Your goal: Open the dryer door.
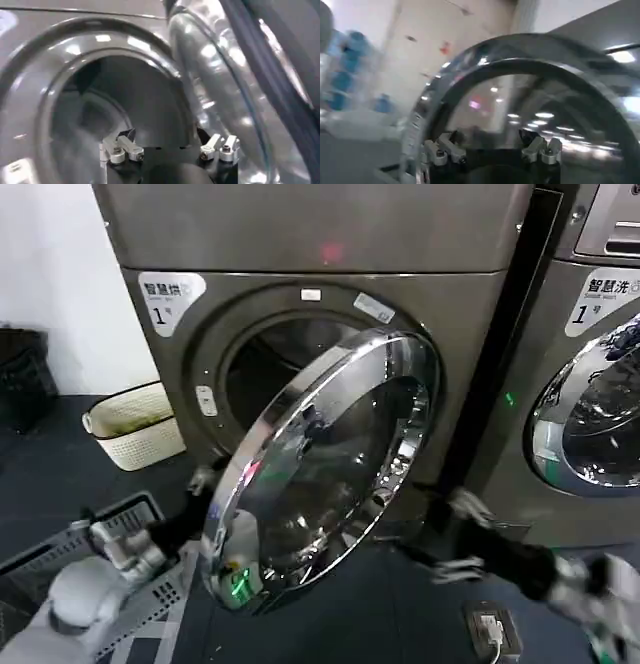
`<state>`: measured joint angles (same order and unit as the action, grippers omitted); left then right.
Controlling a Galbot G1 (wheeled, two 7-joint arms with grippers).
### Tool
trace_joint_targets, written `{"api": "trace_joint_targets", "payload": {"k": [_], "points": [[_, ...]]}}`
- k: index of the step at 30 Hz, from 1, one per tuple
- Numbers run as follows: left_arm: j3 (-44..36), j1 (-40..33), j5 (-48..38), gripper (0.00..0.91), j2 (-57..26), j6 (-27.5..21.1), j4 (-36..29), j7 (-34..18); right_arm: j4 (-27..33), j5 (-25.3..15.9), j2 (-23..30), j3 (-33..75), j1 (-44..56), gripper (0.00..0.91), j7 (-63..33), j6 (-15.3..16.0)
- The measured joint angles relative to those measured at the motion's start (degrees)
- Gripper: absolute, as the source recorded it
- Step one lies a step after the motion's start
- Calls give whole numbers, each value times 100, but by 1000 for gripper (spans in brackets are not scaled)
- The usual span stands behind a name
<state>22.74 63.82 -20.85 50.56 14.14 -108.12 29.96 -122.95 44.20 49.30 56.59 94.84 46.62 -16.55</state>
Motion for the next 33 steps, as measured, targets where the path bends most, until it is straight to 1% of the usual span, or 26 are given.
{"api": "trace_joint_targets", "payload": {"k": [3, 5, 7, 9, 10, 14, 18, 20, 24, 25, 26, 28, 33], "points": [[-372, -253, 7, 907, 56, 52, 92, -21, -90, -93, 463, 761, 698, 907, -535, -342], [-644, -443, 16, 907, 127, 67, 156, -33, -87, -261, 789, 1254, 1082, 907, -921, -537], [-892, -612, 24, 907, 194, 72, 195, -38, -59, -303, 1088, 1690, 1336, 907, -1218, -601], [-1127, -785, 39, 907, 279, 76, 240, -43, 3, -349, 1382, 2094, 1470, 907, -1540, -605], [-1265, -879, 53, 907, 332, 79, 274, -44, 43, -437, 1539, 2296, 1502, 907, -1754, -580], [-1765, -1253, 75, 907, 548, 80, 417, -108, 224, -929, 2130, 3018, 1488, 907, -2533, -239], [-2256, -1659, 93, 907, 790, 123, 583, -204, 411, -1509, 2703, 3730, 1329, 907, -3361, 265], [-2505, -1845, 134, 907, 905, 155, 662, -215, 449, -1815, 2943, 4071, 1257, 907, -3836, 598], [-2917, -2206, 182, 907, 1127, 202, 861, -248, 502, -2229, 3332, 4702, 1083, 907, -4819, 1486], [-3022, -2298, 196, 907, 1195, 224, 933, -252, 524, -2358, 3403, 4832, 1034, 907, -4993, 1632], [-3105, -2372, 199, 907, 1250, 234, 990, -259, 565, -2512, 3463, 4959, 971, 907, -5171, 1738], [-3274, -2520, 205, 907, 1363, 237, 1104, -274, 618, -2685, 3572, 5193, 858, 907, -5440, 1901], [-3663, -2840, 300, 907, 1730, 215, 1418, -411, 621, -2826, 3810, 5622, 722, 907, -5749, 1999]]}}
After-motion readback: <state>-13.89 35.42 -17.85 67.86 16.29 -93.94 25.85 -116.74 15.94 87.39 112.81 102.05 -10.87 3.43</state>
